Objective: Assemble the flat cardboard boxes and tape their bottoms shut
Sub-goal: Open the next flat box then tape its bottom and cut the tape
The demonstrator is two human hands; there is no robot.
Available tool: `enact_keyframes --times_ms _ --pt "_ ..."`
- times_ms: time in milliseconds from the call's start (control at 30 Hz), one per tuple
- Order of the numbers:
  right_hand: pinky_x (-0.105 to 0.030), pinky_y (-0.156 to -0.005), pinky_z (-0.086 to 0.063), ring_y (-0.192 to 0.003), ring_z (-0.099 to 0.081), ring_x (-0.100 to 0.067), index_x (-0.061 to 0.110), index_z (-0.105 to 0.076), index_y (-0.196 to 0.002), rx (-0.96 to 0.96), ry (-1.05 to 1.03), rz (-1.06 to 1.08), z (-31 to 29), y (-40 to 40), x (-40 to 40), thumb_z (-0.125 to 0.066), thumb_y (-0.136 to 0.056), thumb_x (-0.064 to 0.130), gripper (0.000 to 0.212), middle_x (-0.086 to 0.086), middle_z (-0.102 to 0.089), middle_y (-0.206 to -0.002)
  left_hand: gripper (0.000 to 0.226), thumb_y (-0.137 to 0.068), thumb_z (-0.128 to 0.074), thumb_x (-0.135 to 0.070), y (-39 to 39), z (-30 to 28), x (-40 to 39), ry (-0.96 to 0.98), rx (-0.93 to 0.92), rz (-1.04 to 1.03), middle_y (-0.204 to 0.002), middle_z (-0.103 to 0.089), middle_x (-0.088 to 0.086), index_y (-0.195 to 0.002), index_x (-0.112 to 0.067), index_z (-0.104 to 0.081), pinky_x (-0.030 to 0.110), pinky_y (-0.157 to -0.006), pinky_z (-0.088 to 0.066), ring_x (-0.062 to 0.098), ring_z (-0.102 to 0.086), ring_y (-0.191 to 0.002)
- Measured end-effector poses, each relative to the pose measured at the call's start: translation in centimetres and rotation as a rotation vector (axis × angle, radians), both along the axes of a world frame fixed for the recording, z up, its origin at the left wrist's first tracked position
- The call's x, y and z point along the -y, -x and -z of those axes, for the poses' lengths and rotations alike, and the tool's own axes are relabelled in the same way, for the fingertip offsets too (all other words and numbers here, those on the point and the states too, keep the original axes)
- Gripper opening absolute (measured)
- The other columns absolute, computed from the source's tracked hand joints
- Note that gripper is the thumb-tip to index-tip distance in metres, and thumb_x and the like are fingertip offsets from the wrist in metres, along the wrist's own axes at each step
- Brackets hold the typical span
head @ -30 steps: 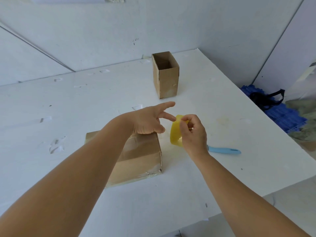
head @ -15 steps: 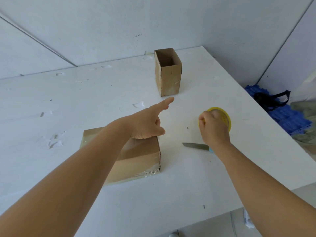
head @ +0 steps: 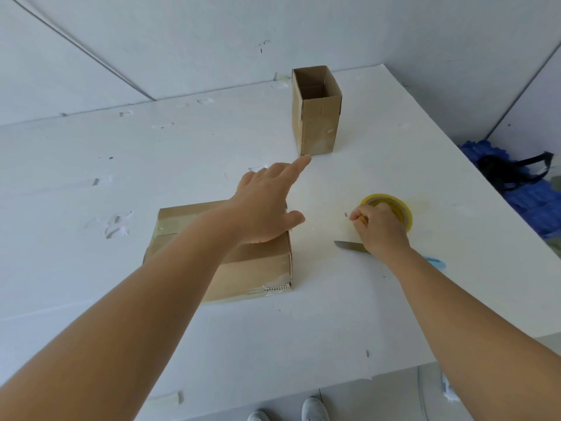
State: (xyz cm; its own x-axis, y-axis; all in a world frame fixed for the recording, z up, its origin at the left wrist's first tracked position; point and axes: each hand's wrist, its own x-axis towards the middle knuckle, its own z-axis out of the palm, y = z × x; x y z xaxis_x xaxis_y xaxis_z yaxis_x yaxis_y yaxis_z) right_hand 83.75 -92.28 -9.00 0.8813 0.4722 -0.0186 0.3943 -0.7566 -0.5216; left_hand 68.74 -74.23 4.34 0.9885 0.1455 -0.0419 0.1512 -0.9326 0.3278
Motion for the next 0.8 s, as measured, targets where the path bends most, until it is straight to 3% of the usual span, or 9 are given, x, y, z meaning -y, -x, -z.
enact_keyframes --times_ms 167,300,333,400,500,567,667,800 --pt "-0.031 -0.079 -0.044 -0.092 -0.056 -0.026 0.023 -0.067 -0.106 -0.083 -0.028 0.007 0.1 -0.2 0.1 -0.059 -0.089 0.031 0.021 -0.011 -0.053 -0.113 0.071 -0.077 -0.063 -0.055 1.7 0.5 0.4 -0.072 0.170 -0.219 -0.123 -0.045 -0.001 -0.134 -0.022 -0.037 0.030 -0.096 -0.026 0.021 -0.039 -0.117" --pt "-0.033 -0.096 -0.036 -0.111 -0.049 -0.027 0.017 -0.060 -0.122 0.057 -0.172 0.069 -1.8 1.5 -0.5 -0.061 -0.088 0.033 0.038 -0.013 -0.053 -0.114 0.050 -0.077 -0.061 -0.058 2.6 0.9 0.8 -0.054 0.255 -0.292 -0.100 -0.041 -0.005 -0.104 -0.018 -0.047 0.026 -0.082 -0.032 0.016 -0.038 -0.096" --pt "-0.032 -0.093 -0.037 -0.109 -0.050 -0.023 0.018 -0.059 -0.121 0.026 -0.273 0.099 -2.6 2.5 -1.0 -0.061 -0.088 0.035 0.038 -0.009 -0.054 -0.113 0.045 -0.079 -0.058 -0.057 2.8 0.9 0.9 -0.050 0.265 -0.291 -0.097 -0.041 -0.005 -0.099 -0.017 -0.048 0.026 -0.081 -0.032 0.016 -0.037 -0.094" --pt "-0.029 -0.079 -0.041 -0.093 -0.056 -0.014 0.020 -0.059 -0.110 -0.295 -0.515 0.167 -4.5 4.8 -2.3 -0.056 -0.088 0.045 0.033 -0.003 -0.062 -0.106 0.036 -0.089 -0.050 -0.049 3.2 0.9 1.0 -0.015 0.294 -0.277 -0.094 -0.045 -0.003 -0.093 -0.014 -0.053 0.025 -0.081 -0.033 0.018 -0.040 -0.093" --pt "-0.029 -0.072 -0.043 -0.076 -0.060 -0.014 0.016 -0.063 -0.091 -0.879 -0.700 0.232 -6.2 8.2 -3.7 -0.049 -0.087 0.059 0.045 -0.002 -0.070 -0.088 0.023 -0.097 -0.042 -0.030 4.5 0.8 1.0 0.054 0.308 -0.243 -0.099 -0.054 0.000 -0.100 -0.013 -0.056 0.024 -0.081 -0.032 0.021 -0.047 -0.096" --pt "-0.030 -0.076 -0.047 -0.079 -0.062 -0.017 0.011 -0.066 -0.090 -1.070 -0.712 0.247 -6.6 9.6 -4.1 -0.049 -0.085 0.063 0.055 -0.003 -0.070 -0.086 0.020 -0.097 -0.044 -0.025 5.6 0.9 1.0 0.020 0.287 -0.214 -0.107 -0.055 -0.002 -0.112 -0.015 -0.054 0.021 -0.083 -0.030 0.019 -0.048 -0.100" --pt "-0.030 -0.075 -0.047 -0.078 -0.060 -0.017 0.011 -0.067 -0.082 -1.109 -0.778 0.251 -6.7 10.6 -4.8 -0.054 -0.084 0.060 0.050 -0.001 -0.068 -0.081 0.035 -0.095 -0.045 -0.032 7.1 1.2 0.8 -0.102 0.269 -0.230 -0.125 -0.055 -0.002 -0.127 -0.017 -0.050 0.023 -0.098 -0.025 0.017 -0.046 -0.115" --pt "-0.029 -0.069 -0.042 -0.067 -0.051 -0.014 0.017 -0.056 -0.060 -0.948 -0.900 0.329 -6.8 11.3 -5.9 -0.062 -0.083 0.034 0.030 0.003 -0.055 -0.064 0.047 -0.096 -0.038 -0.041 8.1 1.8 0.6 -0.170 0.230 -0.244 -0.143 -0.046 -0.003 -0.135 -0.017 -0.048 0.027 -0.111 -0.017 0.015 -0.036 -0.134"
